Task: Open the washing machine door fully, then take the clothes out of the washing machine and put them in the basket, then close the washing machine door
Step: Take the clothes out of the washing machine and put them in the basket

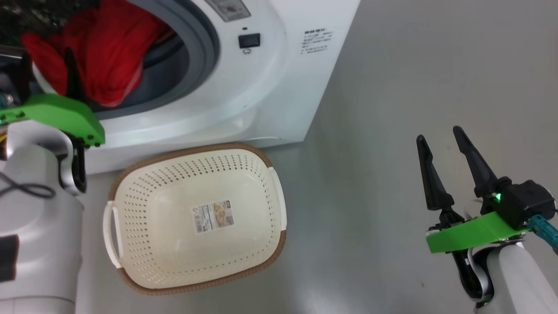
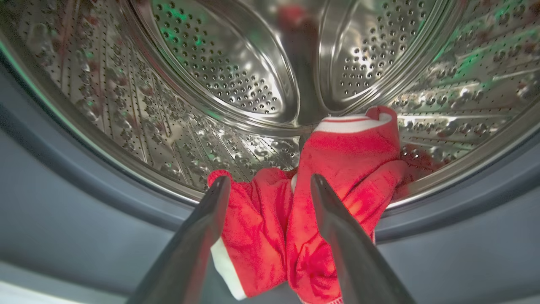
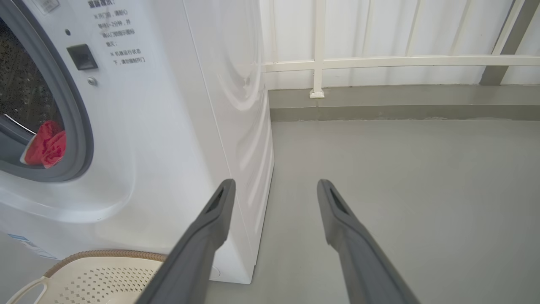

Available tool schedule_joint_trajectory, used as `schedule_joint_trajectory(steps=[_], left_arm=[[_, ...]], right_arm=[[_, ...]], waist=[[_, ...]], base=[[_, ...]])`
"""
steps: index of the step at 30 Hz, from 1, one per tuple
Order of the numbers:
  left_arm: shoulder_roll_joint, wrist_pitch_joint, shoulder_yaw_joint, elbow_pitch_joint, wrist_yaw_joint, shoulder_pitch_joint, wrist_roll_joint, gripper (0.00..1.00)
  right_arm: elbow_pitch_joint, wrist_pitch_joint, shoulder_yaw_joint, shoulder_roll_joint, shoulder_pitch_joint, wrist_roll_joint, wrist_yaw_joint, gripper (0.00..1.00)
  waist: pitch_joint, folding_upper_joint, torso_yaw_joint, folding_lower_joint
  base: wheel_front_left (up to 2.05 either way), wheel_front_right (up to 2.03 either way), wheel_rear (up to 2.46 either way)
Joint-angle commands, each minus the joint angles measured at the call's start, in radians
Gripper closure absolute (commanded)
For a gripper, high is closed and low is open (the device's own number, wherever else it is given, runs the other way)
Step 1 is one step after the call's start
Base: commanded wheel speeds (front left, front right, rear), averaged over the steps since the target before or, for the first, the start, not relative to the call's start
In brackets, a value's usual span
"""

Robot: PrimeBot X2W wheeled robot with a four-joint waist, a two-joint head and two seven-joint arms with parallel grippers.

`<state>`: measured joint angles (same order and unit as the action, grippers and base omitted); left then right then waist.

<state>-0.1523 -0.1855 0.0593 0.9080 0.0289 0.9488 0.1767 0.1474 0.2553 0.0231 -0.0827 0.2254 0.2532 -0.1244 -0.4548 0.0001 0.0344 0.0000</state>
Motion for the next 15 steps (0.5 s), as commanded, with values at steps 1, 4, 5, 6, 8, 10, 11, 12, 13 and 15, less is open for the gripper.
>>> schedule_joint_trajectory(steps=[1,4,5,6,8,10,11,12,13,15], left_arm=[[-0.058,0.02,0.011,0.017,0.015,0.033,-0.014,0.0],[-0.075,0.051,0.0,0.076,0.033,0.077,-0.026,0.0],[-0.075,0.051,0.0,0.076,0.033,0.077,-0.026,0.0],[-0.081,0.057,-0.005,0.092,0.04,0.09,-0.032,0.0],[-0.096,0.063,-0.019,0.119,0.056,0.112,-0.05,0.0],[-0.11,0.064,-0.039,0.142,0.072,0.129,-0.072,0.0],[-0.116,0.069,-0.05,0.156,0.08,0.136,-0.085,0.0],[-0.122,0.077,-0.059,0.169,0.088,0.142,-0.094,0.0],[-0.129,0.083,-0.069,0.181,0.099,0.148,-0.106,0.0],[-0.142,0.088,-0.089,0.2,0.121,0.159,-0.129,0.0]], right_arm=[[-0.029,0.006,0.031,-0.004,0.017,-0.004,-0.006,0.0],[-0.029,0.006,0.037,-0.003,0.027,-0.001,-0.006,0.0],[-0.029,0.006,0.037,-0.003,0.027,-0.001,-0.006,0.0],[-0.03,0.006,0.039,-0.002,0.03,0.0,-0.006,0.0],[-0.03,0.006,0.044,-0.001,0.036,0.001,-0.006,0.0],[-0.028,0.006,0.049,0.001,0.042,0.003,-0.006,0.0],[-0.026,0.006,0.051,0.002,0.045,0.005,-0.006,0.0],[-0.024,0.006,0.055,0.004,0.048,0.006,-0.006,0.0],[-0.022,0.006,0.057,0.006,0.051,0.008,-0.006,0.0],[-0.02,0.006,0.063,0.009,0.055,0.011,-0.006,0.0]], waist=[[-0.037,-0.0001,0.021,0.0],[-0.055,-0.0001,0.029,0.0],[-0.055,-0.0001,0.029,0.0],[-0.061,-0.0001,0.032,0.0],[-0.068,-0.0001,0.037,0.0],[-0.073,-0.0001,0.042,0.0],[-0.075,-0.0001,0.044,0.0],[-0.077,-0.0001,0.048,0.0],[-0.079,-0.0001,0.05,0.0],[-0.081,-0.0001,0.055,0.0]], base=[[0.0,0.0,0.0],[0.0,0.0,0.0],[0.0,0.0,0.0],[0.0,0.0,0.0],[0.0,0.0,0.0],[0.0,0.0,0.0],[0.0,0.0,0.0],[0.0,0.0,0.0],[0.0,0.0,0.0],[0.0,0.0,0.0]])
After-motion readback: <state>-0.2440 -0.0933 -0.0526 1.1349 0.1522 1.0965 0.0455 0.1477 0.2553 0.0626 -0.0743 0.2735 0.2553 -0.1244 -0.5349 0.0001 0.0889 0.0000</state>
